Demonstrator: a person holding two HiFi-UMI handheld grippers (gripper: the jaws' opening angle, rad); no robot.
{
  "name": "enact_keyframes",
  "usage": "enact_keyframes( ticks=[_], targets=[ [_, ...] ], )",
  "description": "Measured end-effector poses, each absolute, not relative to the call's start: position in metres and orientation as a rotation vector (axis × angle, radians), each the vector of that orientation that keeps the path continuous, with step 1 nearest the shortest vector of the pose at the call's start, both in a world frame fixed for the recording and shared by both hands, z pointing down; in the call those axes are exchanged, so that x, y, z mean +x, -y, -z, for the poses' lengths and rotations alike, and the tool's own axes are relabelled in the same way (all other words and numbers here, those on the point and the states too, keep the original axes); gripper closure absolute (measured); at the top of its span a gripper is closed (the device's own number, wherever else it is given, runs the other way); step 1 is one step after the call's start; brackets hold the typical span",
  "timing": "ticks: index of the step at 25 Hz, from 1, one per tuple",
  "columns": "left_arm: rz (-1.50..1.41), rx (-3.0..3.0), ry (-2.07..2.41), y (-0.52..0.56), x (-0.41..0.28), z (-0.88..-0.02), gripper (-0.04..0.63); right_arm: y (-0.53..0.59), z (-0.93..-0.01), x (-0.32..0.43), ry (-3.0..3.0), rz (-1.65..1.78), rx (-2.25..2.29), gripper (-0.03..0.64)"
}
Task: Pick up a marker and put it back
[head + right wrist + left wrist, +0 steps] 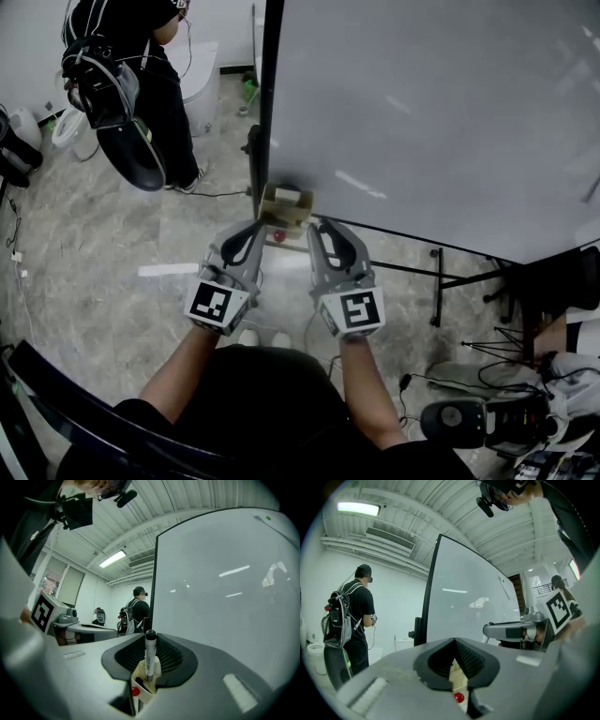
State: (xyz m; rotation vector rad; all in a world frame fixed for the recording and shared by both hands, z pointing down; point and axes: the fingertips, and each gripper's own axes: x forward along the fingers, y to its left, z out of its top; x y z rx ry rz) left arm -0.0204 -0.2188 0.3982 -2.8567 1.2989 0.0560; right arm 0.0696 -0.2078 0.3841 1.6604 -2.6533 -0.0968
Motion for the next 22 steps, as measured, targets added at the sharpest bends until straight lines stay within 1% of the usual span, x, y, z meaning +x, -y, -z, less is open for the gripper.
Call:
enact_keyframes(
  ticks=[14,22],
  targets=[
    [-0.037,-2.836,-1.352,0.219,-0.033,-0.397,0.592,0.224,-0.413,0.069,2.617,0.067,1.626,0.535],
    [-0.022,-2.829,-1.396,0.221,-0.043,-0.4,0.592,0.236,-0.445,0.068,2.592,-0.015,1.614,0.535]
  ],
)
